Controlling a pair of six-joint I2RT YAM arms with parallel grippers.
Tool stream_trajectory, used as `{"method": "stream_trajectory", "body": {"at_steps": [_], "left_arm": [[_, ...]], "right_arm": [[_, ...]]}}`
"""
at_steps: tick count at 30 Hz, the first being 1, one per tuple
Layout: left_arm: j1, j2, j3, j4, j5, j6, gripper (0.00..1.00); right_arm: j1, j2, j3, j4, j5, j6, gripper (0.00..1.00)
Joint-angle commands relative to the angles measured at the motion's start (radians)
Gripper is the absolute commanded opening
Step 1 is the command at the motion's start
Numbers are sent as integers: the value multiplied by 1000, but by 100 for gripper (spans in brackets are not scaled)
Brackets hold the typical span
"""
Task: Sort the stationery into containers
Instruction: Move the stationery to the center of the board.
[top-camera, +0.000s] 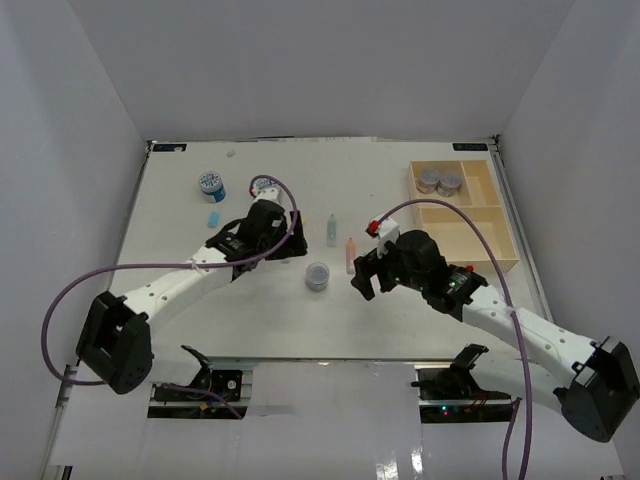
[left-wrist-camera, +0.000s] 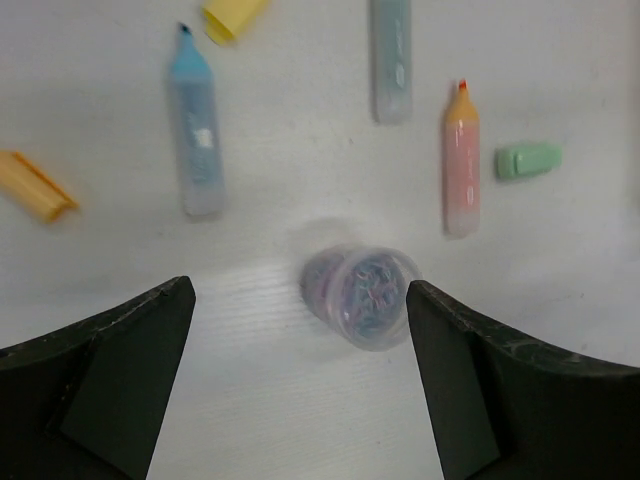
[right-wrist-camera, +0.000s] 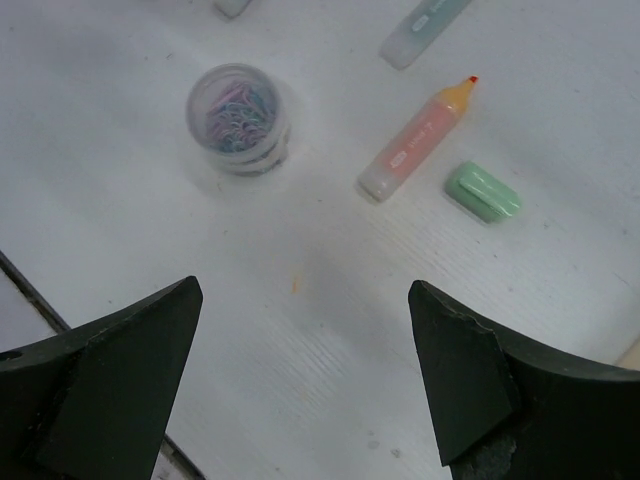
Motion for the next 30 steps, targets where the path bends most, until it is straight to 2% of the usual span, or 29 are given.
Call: {"method": "stream_trajectory", "body": {"at_steps": [1, 5, 11, 15, 23, 24, 28, 29, 30], "left_arm": [[127, -143, 40, -74, 41, 45, 98], [283, -252, 16, -123, 61, 100, 98], [417, -380, -109, -125, 19, 168, 98], [441, -448, -195, -88, -5, 186, 98], [447, -455, -193, -97, -28, 192, 98], [447, -455, -193, -100, -28, 192, 98], [447, -466, -195, -98, -24, 191, 98], [449, -468, -195, -100, -22, 191, 98], [447, -466, -195, -98, -22, 192, 98]], "right_arm": [[106, 115, 108, 32, 112, -33, 90], [199, 294, 215, 29, 158, -52, 90], [250, 535, 374, 15, 147, -61, 90], [270, 638, 447, -10, 137, -61, 92], [278, 790, 514, -28, 133, -38, 100], [279, 796, 516, -28, 135, -32, 96], [279, 819, 514, -26, 150, -24, 90], [279, 819, 513, -26, 153, -26, 83], [279, 819, 511, -26, 159, -26, 81]]}}
